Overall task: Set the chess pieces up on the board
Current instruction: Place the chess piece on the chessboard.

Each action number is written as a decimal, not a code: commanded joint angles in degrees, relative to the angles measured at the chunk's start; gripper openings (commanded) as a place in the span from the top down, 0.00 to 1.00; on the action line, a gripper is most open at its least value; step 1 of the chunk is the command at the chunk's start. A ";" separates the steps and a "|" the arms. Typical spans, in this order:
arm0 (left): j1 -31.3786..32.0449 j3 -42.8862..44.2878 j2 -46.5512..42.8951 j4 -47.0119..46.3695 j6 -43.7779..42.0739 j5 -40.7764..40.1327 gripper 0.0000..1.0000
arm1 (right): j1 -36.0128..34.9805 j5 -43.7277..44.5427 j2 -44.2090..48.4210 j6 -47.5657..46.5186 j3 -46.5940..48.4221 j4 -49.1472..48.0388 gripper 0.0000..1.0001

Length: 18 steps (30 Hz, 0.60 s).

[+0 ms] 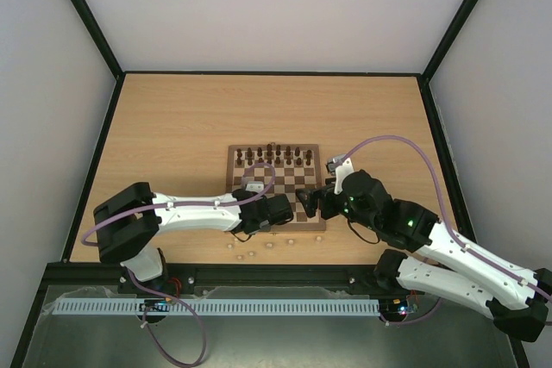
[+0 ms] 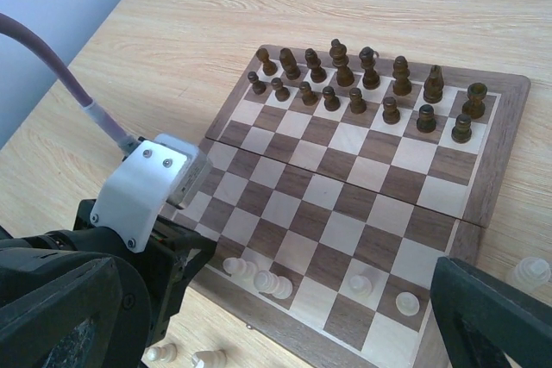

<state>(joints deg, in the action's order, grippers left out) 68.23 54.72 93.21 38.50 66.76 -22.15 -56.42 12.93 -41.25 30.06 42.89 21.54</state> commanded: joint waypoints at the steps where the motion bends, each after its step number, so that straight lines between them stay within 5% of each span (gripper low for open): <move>1: -0.11 -0.30 1.78 2.59 -0.77 0.73 0.82 | 0.15 1.09 -0.09 0.43 0.08 -0.27 0.01; 18: -1.42 -2.76 -1.60 2.95 -0.24 -0.58 0.79 | 0.16 0.52 -1.15 0.31 -0.35 -0.70 0.01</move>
<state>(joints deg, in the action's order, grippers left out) 67.40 53.93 92.44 38.48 66.41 -22.48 -56.42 12.93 -42.22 30.06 42.87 21.52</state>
